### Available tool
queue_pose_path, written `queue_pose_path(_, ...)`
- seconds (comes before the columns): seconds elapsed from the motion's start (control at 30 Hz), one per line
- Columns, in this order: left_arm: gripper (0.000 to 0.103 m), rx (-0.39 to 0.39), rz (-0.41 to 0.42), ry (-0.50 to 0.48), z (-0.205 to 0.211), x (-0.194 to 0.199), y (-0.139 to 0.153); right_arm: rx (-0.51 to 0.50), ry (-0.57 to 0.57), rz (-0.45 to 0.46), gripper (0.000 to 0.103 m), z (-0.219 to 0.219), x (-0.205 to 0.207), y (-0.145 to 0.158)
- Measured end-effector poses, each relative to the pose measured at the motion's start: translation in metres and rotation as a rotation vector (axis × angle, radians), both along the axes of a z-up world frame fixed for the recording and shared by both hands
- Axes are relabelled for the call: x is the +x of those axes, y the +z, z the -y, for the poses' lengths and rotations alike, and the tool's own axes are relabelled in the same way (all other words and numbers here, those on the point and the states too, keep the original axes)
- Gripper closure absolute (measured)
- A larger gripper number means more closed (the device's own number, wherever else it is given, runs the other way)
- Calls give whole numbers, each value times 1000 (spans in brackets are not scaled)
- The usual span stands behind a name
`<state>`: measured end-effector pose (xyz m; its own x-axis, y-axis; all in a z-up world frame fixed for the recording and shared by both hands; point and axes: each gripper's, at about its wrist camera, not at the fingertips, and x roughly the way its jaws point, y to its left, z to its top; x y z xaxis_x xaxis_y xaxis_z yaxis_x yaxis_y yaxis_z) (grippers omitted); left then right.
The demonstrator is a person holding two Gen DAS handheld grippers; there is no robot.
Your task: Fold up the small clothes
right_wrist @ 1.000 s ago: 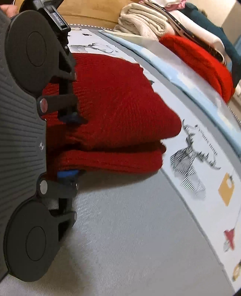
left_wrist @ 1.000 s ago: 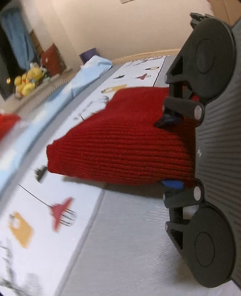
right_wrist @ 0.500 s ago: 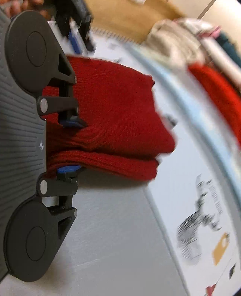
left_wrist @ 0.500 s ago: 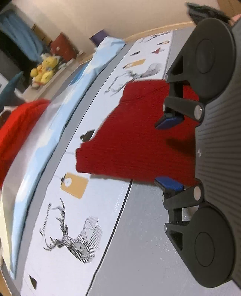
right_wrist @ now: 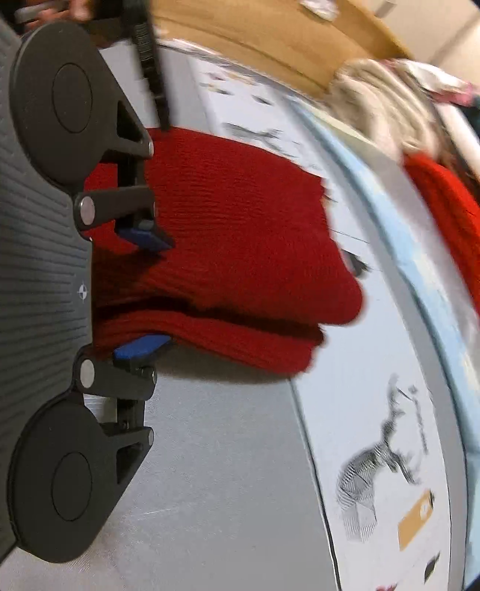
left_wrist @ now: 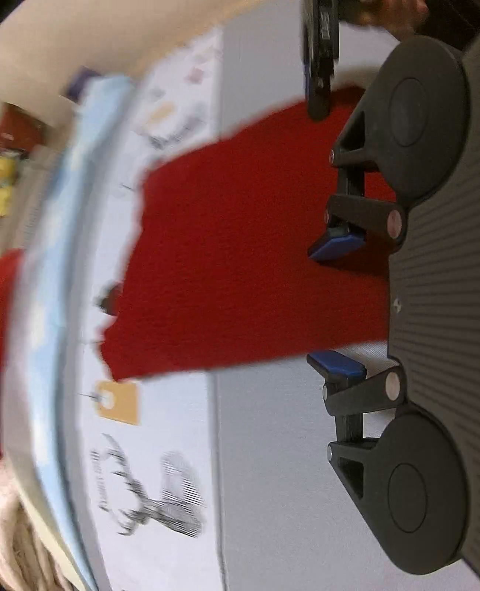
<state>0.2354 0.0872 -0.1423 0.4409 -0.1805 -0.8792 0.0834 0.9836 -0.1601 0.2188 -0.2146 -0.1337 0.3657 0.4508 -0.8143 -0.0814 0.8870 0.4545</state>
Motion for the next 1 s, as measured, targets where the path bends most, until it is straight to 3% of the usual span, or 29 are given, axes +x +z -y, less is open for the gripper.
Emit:
queue_pose_path(0.07, 39, 31, -69, -15, 3, 2, -13, -41, 57, -54, 48, -2, -3, -8)
queue_pose_path(0.13, 40, 17, -67, -14, 3, 1, -12, -47, 74, -92, 49, 0, -6, -14)
queue_pose_path(0.2, 43, -11, -51, -4, 1, 0, -8, -38, 87, -72, 79, 1, -10, -10)
queue_pose_path(0.23, 44, -36, -41, 0, 0, -2, -5, -33, 94, -50, 84, 1, -11, -5)
queue_pose_path(0.3, 44, -68, -33, -2, 3, -3, -2, 6, 80, -7, 87, 7, -14, 6)
queue_pose_path(0.37, 43, -22, -49, -23, 8, -3, -6, 41, 26, 4, 87, 16, -13, 11)
queue_pose_path(0.43, 43, 33, -57, -50, 15, -4, -9, 13, 5, -33, 86, 20, -14, 3)
queue_pose_path(0.53, 43, 34, -22, -65, 15, -6, -5, -60, 58, -64, 79, 8, -16, -6)
queue_pose_path(0.63, 38, 99, -50, -88, 20, -8, -13, -118, 76, -60, 63, 2, -15, -6)
queue_pose_path(0.7, 31, 140, -38, -99, 22, -11, -13, -176, 90, -54, 47, -3, -15, -6)
queue_pose_path(0.8, 29, 158, 24, -47, 19, -21, 6, -228, 95, -21, 45, -4, -20, 1)
queue_pose_path(0.93, 21, 193, 165, 8, 15, -44, 40, -290, 53, 147, 41, -4, -41, 45)
queue_pose_path(1.0, 20, 207, 238, 34, 17, -62, 57, -300, 30, 237, 30, -4, -57, 68)
